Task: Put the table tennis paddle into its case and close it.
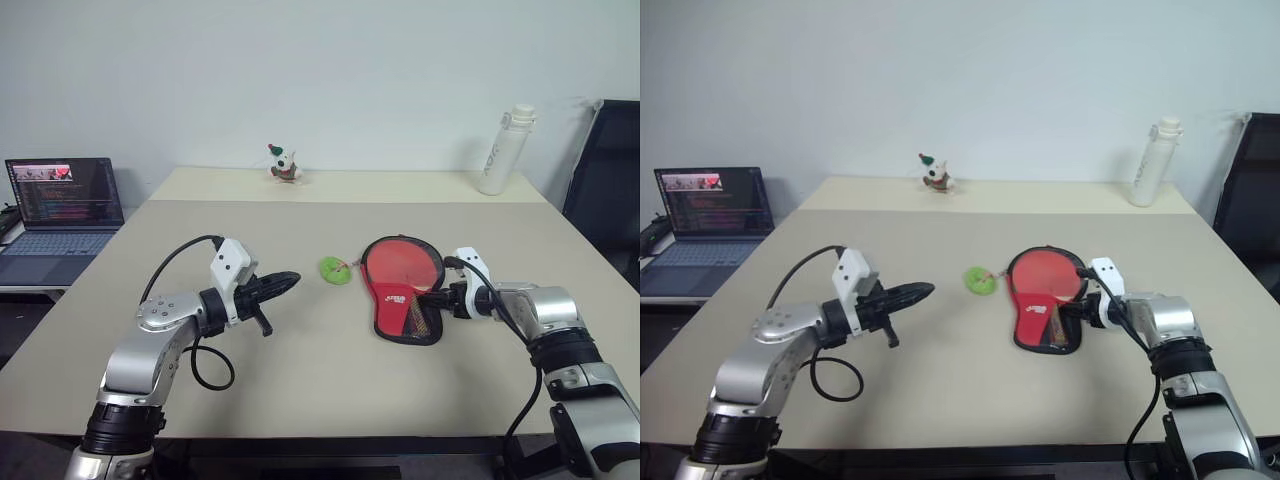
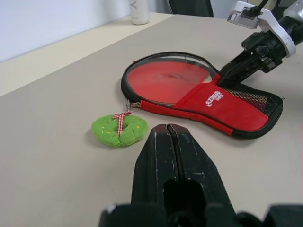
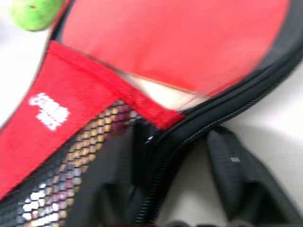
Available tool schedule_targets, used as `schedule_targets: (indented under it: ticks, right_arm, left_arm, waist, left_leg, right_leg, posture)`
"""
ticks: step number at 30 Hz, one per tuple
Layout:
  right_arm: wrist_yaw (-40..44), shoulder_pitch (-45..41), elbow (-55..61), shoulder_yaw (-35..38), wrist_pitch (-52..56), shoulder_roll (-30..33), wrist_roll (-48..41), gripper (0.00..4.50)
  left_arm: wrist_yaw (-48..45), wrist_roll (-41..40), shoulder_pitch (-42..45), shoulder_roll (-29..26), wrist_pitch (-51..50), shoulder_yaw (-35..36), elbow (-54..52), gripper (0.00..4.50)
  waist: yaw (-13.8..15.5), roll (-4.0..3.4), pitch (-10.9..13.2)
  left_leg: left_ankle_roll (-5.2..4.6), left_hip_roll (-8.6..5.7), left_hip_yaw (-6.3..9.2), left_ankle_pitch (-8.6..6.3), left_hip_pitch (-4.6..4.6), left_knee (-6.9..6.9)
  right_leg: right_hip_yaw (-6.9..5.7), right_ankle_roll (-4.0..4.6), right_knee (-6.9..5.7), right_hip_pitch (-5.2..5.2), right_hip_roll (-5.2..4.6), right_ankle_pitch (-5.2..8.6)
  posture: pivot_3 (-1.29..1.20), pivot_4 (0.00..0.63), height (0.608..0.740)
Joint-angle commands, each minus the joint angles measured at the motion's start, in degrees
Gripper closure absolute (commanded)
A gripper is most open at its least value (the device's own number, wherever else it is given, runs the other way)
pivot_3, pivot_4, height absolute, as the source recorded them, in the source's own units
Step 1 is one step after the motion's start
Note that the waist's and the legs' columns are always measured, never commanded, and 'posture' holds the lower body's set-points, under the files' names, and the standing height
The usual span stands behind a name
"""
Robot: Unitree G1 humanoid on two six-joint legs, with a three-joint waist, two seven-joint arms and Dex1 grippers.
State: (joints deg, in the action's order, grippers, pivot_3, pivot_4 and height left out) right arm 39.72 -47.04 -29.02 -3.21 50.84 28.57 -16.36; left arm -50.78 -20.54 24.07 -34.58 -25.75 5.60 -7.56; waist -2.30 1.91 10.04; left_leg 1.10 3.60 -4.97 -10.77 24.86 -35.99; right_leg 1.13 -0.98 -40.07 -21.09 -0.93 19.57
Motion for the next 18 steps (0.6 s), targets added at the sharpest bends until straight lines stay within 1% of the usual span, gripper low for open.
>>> schedule_targets:
  ticks: [1, 2, 4, 10, 13, 18]
  right_arm:
    - [0.14, -0.42, -3.11, -0.73, 1.48, -1.90, 0.82, 3.67]
    - [-0.04, -1.10, -4.04, -0.02, 1.91, -2.39, 0.47, 3.99]
    - [0.35, -2.57, -4.99, 1.10, 3.12, -3.34, -0.44, 4.47]
    - [2.86, -5.77, -1.85, 2.77, 10.51, -6.17, -4.17, 4.47]
    - [3.21, -4.73, 3.85, 2.56, 15.71, -7.79, -6.35, 4.47]
    - [0.98, -0.28, 16.21, 2.46, 23.86, -10.56, -9.70, 4.47]
  left_arm:
    - [-0.66, -1.79, -1.01, -1.80, 0.50, 1.90, -2.77, 4.50]
    - [-1.15, -2.29, -1.61, -2.35, 0.24, 2.14, -2.79, 4.50]
    - [-2.45, -3.80, -2.91, -3.50, -0.59, 2.76, -2.63, 4.50]
    - [-9.72, -8.36, -8.26, -8.81, -2.08, 3.57, -4.07, 4.50]
    - [-11.71, -9.79, -10.17, -10.95, -2.75, 4.07, -5.03, 4.50]
    - [-14.14, -10.62, -12.85, -13.75, -2.72, 4.27, -5.87, 4.50]
  waist:
    - [-0.36, 0.05, -0.03]
    - [-0.53, 0.05, -0.04]
    - [-0.84, 0.08, -0.05]
    - [-1.42, 0.08, -0.05]
    - [-1.66, 0.07, -0.04]
    - [-1.40, 0.05, -0.03]
  left_leg:
    - [0.00, 0.01, 0.00, 0.00, -0.01, 0.00]
    - [-0.01, 0.01, 0.00, 0.00, -0.03, 0.00]
    - [-0.12, 0.02, 0.01, -0.07, -0.05, 0.00]
    - [-0.13, 0.05, -0.01, -0.08, -0.05, 0.07]
    - [-0.14, 0.07, -0.05, -0.09, -0.04, 0.13]
    - [-0.15, 0.07, -0.05, -0.10, 0.05, 0.22]
  right_leg:
    - [0.00, 0.00, -0.02, 0.00, 0.00, 0.00]
    - [0.00, 0.01, -0.03, 0.01, 0.00, 0.00]
    - [-0.01, 0.02, -0.07, 0.02, 0.00, -0.01]
    - [-0.02, 0.04, -0.13, -0.08, 0.01, -0.01]
    - [0.01, 0.04, -0.12, -0.14, 0.01, -0.01]
    - [0.00, 0.06, -0.10, -0.25, 0.00, 0.00]
  posture:
    - [0.00, 0.150, 0.740]
    - [0.00, 0.150, 0.740]
    - [0.00, 0.150, 0.740]
    - [0.00, 0.150, 0.740]
    - [0.00, 0.150, 0.740]
    - [0.00, 0.150, 0.740]
